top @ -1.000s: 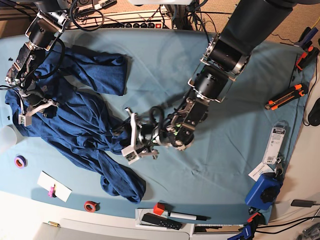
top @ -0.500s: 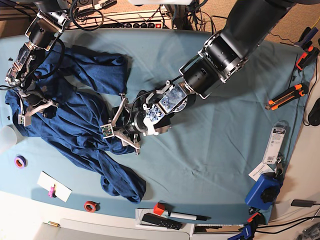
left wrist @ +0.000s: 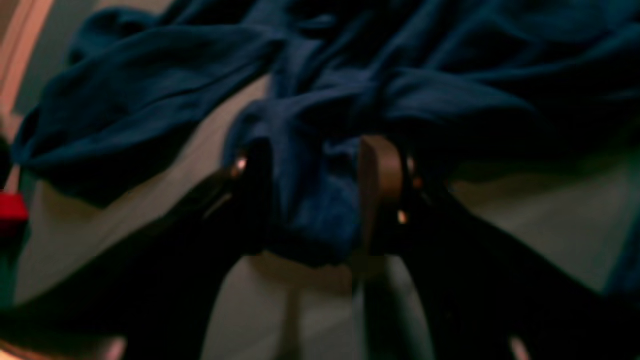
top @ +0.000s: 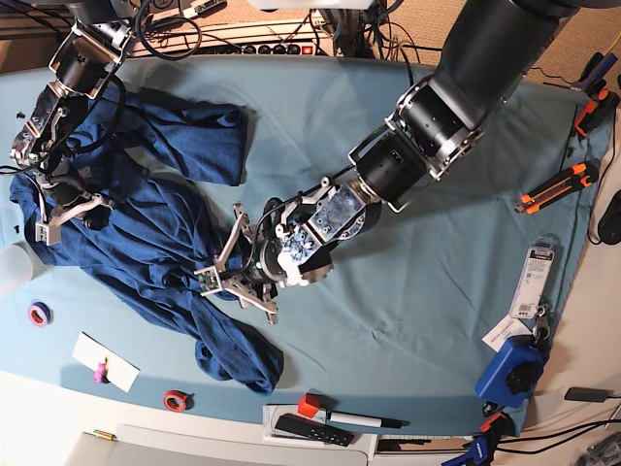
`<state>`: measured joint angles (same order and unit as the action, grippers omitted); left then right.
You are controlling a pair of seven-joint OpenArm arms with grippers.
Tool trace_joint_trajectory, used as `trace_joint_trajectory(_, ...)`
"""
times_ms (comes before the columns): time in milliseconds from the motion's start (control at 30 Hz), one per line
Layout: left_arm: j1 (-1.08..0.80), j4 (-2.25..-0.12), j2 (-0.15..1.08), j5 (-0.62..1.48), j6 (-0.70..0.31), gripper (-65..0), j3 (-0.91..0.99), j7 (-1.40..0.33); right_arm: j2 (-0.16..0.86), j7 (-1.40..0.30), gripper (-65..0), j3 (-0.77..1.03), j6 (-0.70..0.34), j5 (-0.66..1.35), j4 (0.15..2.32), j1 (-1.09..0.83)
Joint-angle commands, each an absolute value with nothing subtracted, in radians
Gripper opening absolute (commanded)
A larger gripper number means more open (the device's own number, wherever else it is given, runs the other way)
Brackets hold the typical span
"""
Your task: Layout the t-shirt on the table in an organized manner, then fold the t-shirt properly
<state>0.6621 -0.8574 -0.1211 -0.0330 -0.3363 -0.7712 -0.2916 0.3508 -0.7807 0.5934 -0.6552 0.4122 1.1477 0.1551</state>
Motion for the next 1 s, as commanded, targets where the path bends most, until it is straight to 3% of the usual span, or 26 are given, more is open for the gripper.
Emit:
trace_joint_trajectory(0, 0.695, -0.876, -0.135, -0.023, -0.331, -39.5, -0.767, -0.271, 0.374, -0.754, -62.6, 0.596, -0.661, 0.426, 1.165, 0.174)
trace_joint_trajectory(433, 0.626, -0.876, -0.135, -0.023, -0.4, -39.5, -0.767, -0.219, 0.374, -0.751, -62.6, 0.596, -0.661, 0.426, 1.165, 0.174)
trace_joint_trajectory(700, 0.635, -0.876, -0.135, -0.035, -0.238, -39.8, -0.767, -0.216, 0.374, -0.752, -62.6, 0.596, -0.661, 0.426, 1.165, 0.174)
trace_joint_trajectory(867, 0.628, -0.876, -0.132, -0.034, -0.225, -54.5, -0.767, -0.217, 0.374, -0.752, -62.6, 0.596, -0.661, 0.426, 1.165, 0.174)
trace_joint_trajectory(967, 0.624, -0.876, -0.133, -0.033, -0.226, -57.3, -0.767, -0.217, 0.374, -0.751, -62.6, 0.596, -0.661, 0.426, 1.165, 0.174)
